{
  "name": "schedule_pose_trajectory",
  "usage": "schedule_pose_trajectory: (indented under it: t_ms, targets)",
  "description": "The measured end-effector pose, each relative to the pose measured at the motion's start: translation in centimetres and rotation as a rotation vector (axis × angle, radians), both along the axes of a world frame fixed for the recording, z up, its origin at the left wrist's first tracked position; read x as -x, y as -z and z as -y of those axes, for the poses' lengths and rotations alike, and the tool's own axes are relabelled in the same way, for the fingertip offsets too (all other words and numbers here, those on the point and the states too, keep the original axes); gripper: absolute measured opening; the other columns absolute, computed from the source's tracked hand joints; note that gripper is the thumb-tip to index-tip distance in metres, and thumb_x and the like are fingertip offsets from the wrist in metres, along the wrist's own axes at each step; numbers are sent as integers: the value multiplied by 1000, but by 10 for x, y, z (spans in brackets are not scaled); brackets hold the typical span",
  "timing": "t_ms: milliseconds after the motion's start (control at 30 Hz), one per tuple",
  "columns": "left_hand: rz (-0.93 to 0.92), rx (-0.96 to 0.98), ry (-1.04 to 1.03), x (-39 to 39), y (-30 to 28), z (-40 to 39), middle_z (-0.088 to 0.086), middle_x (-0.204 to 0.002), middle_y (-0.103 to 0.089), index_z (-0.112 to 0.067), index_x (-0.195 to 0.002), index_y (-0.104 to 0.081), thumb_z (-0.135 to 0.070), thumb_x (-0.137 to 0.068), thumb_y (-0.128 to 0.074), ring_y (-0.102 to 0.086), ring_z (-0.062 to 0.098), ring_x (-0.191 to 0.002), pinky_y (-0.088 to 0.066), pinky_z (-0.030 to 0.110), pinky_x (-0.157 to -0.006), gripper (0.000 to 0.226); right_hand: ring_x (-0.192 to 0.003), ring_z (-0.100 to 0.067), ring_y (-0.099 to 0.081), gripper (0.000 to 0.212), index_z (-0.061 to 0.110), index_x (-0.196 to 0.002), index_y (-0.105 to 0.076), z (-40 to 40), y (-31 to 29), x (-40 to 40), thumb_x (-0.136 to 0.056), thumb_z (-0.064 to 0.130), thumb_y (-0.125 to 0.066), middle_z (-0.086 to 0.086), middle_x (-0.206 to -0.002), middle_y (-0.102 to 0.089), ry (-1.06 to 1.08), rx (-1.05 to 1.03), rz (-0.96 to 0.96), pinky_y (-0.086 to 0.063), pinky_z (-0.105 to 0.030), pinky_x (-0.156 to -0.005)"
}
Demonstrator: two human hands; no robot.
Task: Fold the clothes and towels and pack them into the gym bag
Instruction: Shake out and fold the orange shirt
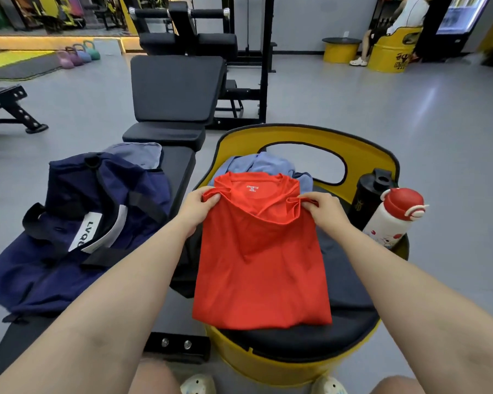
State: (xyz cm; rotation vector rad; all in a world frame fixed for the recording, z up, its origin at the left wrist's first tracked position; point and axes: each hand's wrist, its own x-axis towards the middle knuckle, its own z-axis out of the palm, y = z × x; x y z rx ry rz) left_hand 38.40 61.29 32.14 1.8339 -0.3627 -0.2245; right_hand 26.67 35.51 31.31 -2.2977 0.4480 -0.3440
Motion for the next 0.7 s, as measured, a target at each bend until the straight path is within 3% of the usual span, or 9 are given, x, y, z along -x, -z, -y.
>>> schedule_pose_trajectory:
  t_ms: [67,400,533,600,700]
  targets:
    - [4,-2,-22,-21,4,9,-3,-93,-62,-10,-111,-62,-11,-96,-53,-55,2,-82,-44,7,-68,17,-107,-19,-61,23,19,-110,-72,10,5,-20,-94,13,-55,-3,-111,-70,-1,10,5,-39,-21,-79]
    - [9,-49,-96,-114,35,39,9,-106,-65,-10,-111,-65,-14,-95,-56,-59,21,-100,-46,34,-91,19,-107,-23,-59,24,13,-113,-70,43,30,-107,-95,13,-53,-6,-112,-69,48,18,9,-33,-18,-70]
    - [-39,-50,-119,-128,55,45,3,-94,-64,-11,-108,-63,-12,-96,-54,-57,12,-85,-46,12,-71,15,-84,-25,-55,16,1,-83,-68,50,48,-124,-91,6,-55,-10,-82,-60,16,13,-14,-27,-26,-57]
    - [-74,-45,-100,-129,60,47,-6,-86,-60,-12,-108,-61,-12,-96,-53,-53,3,-76,-42,4,-60,14,-74,-22,-51,18,-4,-87,-67,50,53,-125,-92,8,-54,-20,-83,-62,46,-38,-59,-26,-27,-53]
    - [-164,-16,-32,-129,62,47,-7,-87,-59,-16,-103,-60,-13,-94,-57,-55,6,-81,-45,9,-65,10,-78,-17,-50,19,8,-103,-70,52,56,-124,-95,14,-55,-10,-83,-61,74,-91,-93,-28,-24,-54]
